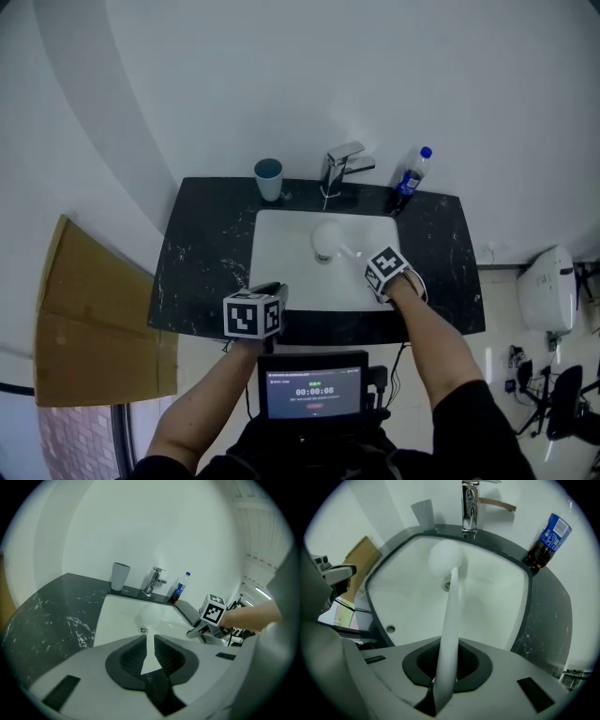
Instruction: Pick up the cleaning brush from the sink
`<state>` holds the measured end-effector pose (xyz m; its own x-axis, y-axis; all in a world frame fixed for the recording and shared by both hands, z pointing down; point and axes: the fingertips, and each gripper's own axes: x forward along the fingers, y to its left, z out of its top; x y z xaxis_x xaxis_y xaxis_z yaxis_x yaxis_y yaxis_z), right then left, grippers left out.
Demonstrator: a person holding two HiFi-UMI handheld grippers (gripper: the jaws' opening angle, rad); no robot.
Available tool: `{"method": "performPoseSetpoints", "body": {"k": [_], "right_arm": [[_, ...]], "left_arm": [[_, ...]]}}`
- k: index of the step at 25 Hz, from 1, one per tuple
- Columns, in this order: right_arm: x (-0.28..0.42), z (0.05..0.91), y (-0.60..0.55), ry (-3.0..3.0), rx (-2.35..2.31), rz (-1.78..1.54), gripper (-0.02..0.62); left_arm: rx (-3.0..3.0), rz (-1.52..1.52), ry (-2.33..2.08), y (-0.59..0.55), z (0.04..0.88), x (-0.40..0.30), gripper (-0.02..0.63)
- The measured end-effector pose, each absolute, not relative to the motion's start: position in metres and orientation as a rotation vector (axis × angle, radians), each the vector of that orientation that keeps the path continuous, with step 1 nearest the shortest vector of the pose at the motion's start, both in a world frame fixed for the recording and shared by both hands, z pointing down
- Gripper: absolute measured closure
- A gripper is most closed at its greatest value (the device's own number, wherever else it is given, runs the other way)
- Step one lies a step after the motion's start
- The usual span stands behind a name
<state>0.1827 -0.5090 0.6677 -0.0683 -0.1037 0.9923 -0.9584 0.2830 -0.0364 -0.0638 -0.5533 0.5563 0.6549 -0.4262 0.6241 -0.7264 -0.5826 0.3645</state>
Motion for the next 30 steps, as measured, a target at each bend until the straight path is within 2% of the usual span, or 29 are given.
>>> {"method": "performPoseSetpoints", "body": {"k": [11,16,24,30], "right_arm": [[0.135,0.579,-0.468,-1.808,1.122,0.790,0.572],[0.137,0.546,-0.430,-1.990,1.138,0.771,0.572],[0.171,0.498,-0.369,-2.187,1.160,0.612,0.572],[0.172,0.455,-0.329,-2.294,1.258,0.586,0.572]], "left_arm": [[2.305,0.514,-0.916,-0.509,0.530,-0.077,0.558],[2.282,0.471,-1.017,-0.473,0.517,-0.071,0.565],[2.397,0.444,-1.070,-0.387,0.488,-0.023,0.586],[2.432,0.446,-1.120,-0.347,0.464,-0.032,0.594]]}}
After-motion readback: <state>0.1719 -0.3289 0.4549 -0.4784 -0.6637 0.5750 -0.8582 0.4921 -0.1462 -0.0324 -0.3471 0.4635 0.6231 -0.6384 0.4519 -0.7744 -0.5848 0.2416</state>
